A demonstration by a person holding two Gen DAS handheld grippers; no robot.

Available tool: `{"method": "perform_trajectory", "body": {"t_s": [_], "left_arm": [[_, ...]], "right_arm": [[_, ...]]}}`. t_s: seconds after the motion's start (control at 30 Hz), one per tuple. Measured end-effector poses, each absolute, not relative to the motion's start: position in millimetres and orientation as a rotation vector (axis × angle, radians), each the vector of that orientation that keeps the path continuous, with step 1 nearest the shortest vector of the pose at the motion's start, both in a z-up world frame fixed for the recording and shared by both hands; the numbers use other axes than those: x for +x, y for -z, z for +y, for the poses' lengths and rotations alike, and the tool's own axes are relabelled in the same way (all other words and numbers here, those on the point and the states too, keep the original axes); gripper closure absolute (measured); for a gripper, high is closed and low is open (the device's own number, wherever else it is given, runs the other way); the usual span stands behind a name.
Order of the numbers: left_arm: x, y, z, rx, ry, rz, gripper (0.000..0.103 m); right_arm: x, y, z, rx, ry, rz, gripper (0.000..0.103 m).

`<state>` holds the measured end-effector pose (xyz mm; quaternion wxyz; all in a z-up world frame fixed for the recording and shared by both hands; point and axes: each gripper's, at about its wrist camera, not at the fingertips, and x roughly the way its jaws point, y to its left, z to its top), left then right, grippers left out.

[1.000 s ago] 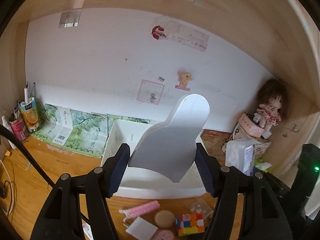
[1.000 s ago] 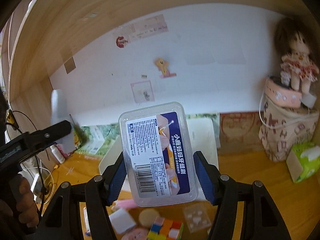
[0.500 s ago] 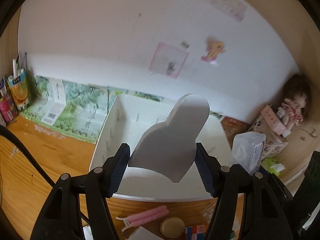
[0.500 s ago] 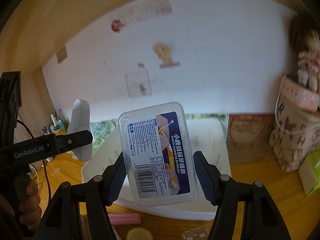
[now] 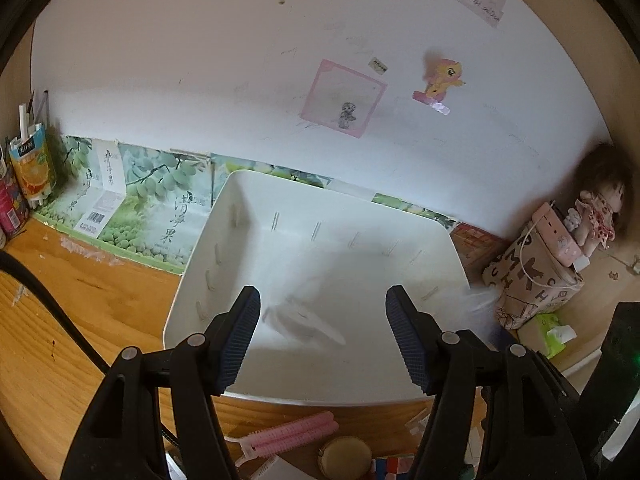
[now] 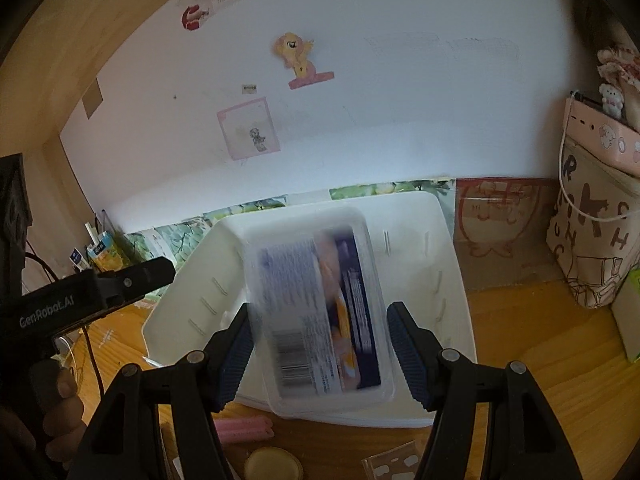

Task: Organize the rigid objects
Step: 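Lower both held items into the white bin and open both grippers, then withdraw both grippers from the bin back toward the desk items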

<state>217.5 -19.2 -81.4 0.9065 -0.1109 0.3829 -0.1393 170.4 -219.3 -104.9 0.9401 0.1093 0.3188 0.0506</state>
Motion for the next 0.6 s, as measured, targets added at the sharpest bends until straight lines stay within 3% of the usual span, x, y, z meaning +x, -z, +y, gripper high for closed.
{"method": "perform_trajectory", "body": {"t_s": [0.07, 0.6], "left_arm": [[214.4, 78.0, -19.1, -0.231, 0.289, 0.785, 0.027], [140.3, 12.4, -3.7, -0.243, 0.296, 0.579, 0.020]], "right_arm": [[165.6, 99.4, -218.7, 0.211, -0.100, 0.626, 0.023], [96.2, 39.4, -219.0, 0.190, -0.091, 0.453, 0.021]]}}
